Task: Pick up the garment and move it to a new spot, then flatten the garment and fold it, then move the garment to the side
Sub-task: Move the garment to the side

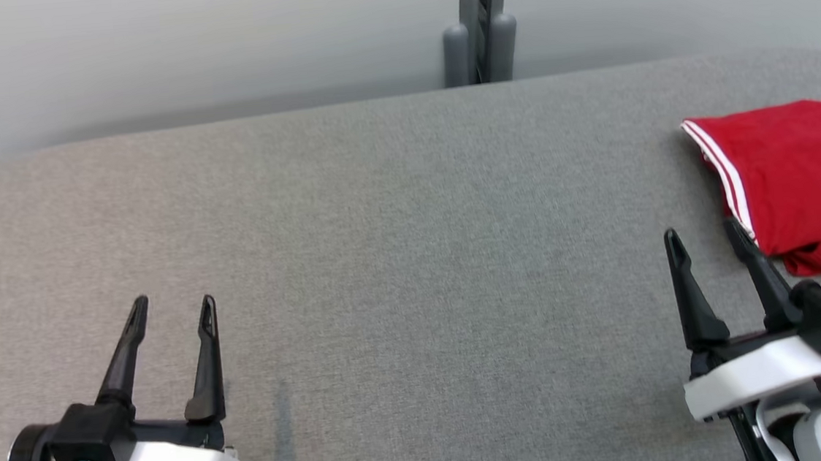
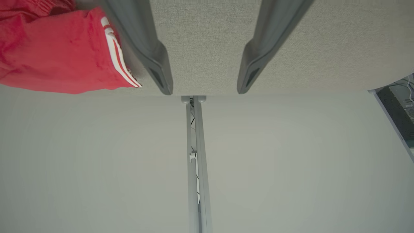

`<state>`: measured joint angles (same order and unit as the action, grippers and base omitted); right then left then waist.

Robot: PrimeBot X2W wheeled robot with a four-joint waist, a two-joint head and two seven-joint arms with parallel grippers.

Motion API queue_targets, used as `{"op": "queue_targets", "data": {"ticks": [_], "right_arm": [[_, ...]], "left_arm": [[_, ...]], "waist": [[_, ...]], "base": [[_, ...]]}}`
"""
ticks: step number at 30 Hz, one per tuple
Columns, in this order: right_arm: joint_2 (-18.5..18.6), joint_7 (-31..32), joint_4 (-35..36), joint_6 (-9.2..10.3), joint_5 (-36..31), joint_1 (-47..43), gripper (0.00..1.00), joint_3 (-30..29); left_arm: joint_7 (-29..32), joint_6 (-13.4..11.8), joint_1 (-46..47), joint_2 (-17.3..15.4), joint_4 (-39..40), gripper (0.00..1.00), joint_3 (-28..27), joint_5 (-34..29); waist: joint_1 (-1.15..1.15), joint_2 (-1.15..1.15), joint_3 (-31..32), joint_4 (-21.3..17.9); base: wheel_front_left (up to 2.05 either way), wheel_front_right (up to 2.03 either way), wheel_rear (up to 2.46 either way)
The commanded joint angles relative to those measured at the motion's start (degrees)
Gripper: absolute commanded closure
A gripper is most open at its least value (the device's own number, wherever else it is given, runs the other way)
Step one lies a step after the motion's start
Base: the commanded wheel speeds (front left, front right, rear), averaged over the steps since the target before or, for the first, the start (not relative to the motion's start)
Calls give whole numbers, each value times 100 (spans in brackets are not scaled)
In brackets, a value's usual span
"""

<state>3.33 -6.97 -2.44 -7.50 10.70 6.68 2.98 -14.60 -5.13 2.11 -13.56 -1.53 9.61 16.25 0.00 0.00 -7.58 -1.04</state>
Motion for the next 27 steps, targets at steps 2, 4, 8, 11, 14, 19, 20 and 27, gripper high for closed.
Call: {"op": "queue_targets", "data": {"ticks": [2,4,8,11,14,19,20,27], "right_arm": [[-3,43,33,1,1,-179,0,-50],[-17,61,42,1,-12,-306,0,-105],[-24,120,37,1,-37,-518,0,-186],[-27,165,47,1,-62,-630,0,-210],[-29,216,61,1,-82,-791,0,-253],[-28,246,67,1,-35,-938,0,-338],[-27,244,56,1,-50,-958,0,-373],[-28,277,47,1,-132,-1016,0,-434]], "left_arm": [[-20,2,-103,-24,-47,0,-1,27],[-27,21,-165,-42,-75,0,21,6],[-32,-3,-295,-75,-165,0,65,-49],[-17,-27,-388,-103,-200,0,96,-59],[27,-7,-480,-102,-237,0,141,-13],[37,0,-505,-114,-294,0,172,26],[42,-2,-511,-120,-311,0,174,33],[73,-27,-489,-154,-368,0,177,44]], "waist": [[0,0,259,141],[0,0,367,194],[0,0,566,263],[0,0,678,286],[0,0,805,327],[0,0,882,338],[0,0,894,337],[0,0,912,337]], "base": [[0,0,0],[0,0,0],[0,0,0],[0,0,0],[0,0,0],[0,0,0],[0,0,0],[0,0,0]]}}
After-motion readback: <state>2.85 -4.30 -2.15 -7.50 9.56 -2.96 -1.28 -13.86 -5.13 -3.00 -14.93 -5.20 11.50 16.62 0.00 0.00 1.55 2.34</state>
